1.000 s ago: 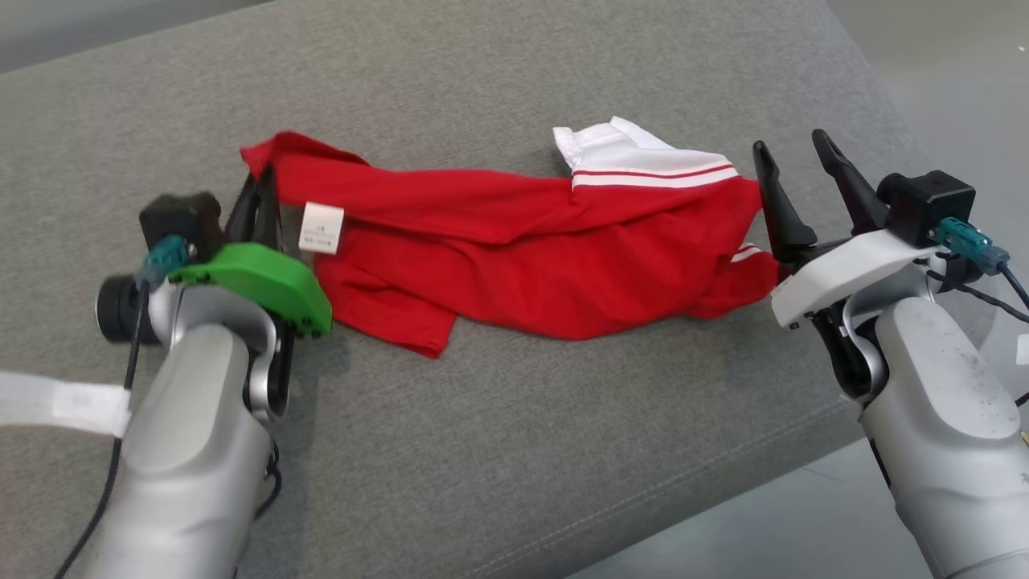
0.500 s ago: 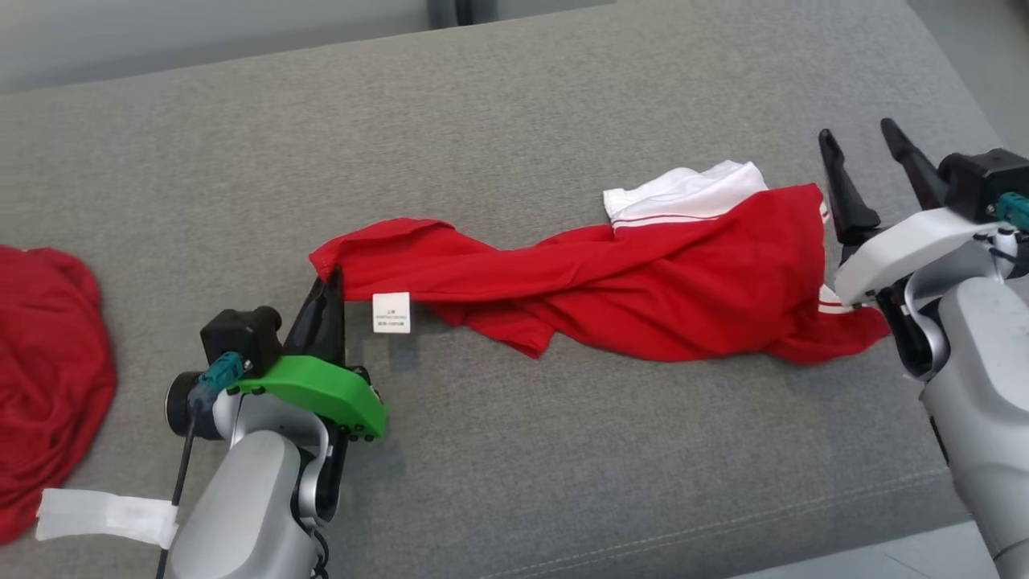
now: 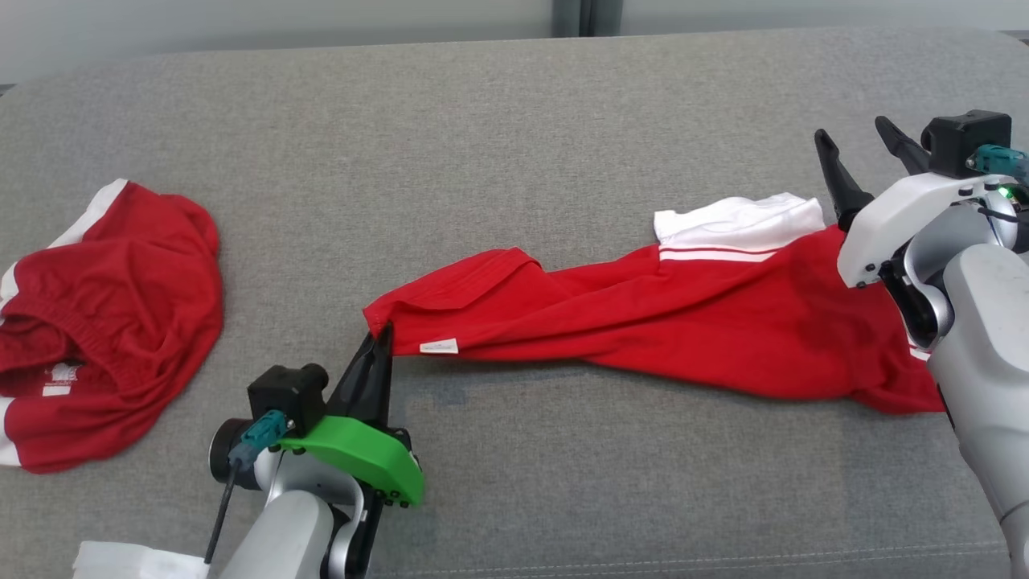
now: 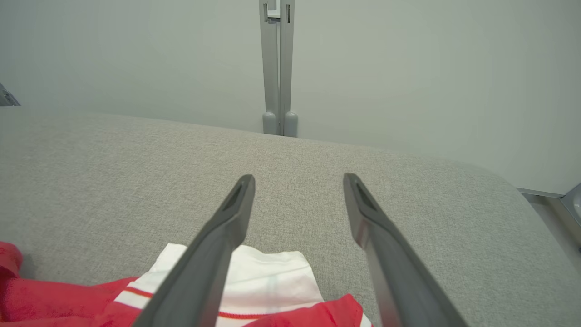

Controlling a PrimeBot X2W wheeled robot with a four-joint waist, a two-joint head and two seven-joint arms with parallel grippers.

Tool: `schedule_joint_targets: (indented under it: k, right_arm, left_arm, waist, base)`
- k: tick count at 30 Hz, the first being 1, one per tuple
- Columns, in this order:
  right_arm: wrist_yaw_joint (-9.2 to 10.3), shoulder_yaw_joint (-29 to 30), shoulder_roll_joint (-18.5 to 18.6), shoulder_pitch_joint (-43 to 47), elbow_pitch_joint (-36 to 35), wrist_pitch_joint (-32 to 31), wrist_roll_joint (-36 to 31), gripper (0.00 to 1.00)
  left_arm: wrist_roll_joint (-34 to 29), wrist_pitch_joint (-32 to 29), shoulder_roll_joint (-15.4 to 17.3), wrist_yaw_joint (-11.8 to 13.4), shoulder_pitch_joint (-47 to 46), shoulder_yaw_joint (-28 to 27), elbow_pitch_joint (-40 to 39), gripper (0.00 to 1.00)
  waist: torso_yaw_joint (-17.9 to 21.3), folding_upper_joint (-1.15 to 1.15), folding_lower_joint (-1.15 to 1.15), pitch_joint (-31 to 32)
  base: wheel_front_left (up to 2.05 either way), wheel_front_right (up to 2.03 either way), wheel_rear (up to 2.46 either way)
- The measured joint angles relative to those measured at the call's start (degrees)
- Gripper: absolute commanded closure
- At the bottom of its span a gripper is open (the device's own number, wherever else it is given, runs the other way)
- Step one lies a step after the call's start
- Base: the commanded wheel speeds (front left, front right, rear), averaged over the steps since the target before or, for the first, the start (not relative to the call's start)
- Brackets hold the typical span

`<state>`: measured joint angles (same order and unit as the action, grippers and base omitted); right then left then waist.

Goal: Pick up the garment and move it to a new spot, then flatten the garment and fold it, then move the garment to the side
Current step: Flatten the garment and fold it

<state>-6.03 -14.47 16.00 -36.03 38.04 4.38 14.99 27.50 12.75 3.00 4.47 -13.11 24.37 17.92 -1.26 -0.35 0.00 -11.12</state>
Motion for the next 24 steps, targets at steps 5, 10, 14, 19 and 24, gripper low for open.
schedule_joint_targets:
  k: [5, 10, 14, 19, 24]
  right_arm:
    - [-0.49, -2.6, 1.6, -1.7, 4.0, -5.9, -1.9, 0.00]
    - [-0.51, -3.0, 3.9, -3.5, 7.4, -10.7, -2.1, 0.00]
    - [-0.52, -2.9, 4.3, -5.2, 8.7, -12.3, -1.8, 0.00]
    - [-0.94, -3.6, 4.3, -6.4, 10.7, -15.0, -1.4, 0.00]
    - [-1.03, -4.8, 4.3, -7.1, 12.7, -16.8, -1.4, 0.00]
  left_arm:
    - [0.0, -1.5, 0.0, -0.9, 0.1, 2.5, -1.9, 1.00]
    - [0.0, -2.1, 0.0, -1.5, 0.2, 3.8, -4.0, 1.00]
    - [0.0, -2.6, 0.0, -1.5, 0.2, 4.3, -5.4, 1.00]
    - [0.0, -2.7, 0.0, -1.5, 0.2, 4.2, -6.8, 1.00]
    - [-0.2, -2.7, 0.1, -1.4, 0.2, 3.7, -7.5, 1.00]
  waist:
    - [-2.0, 0.00, 0.00, -1.0]
    - [-3.8, 0.00, 0.00, -2.6]
    - [-5.1, 0.00, 0.00, -4.1]
    - [-6.4, 0.00, 0.00, -6.2]
    - [-7.4, 0.00, 0.00, -7.5]
  base:
    - [0.00, 0.00, 0.00]
    - [0.00, 0.00, 0.00]
    - [0.00, 0.00, 0.00]
    - [0.00, 0.00, 0.00]
    - [0.00, 0.00, 0.00]
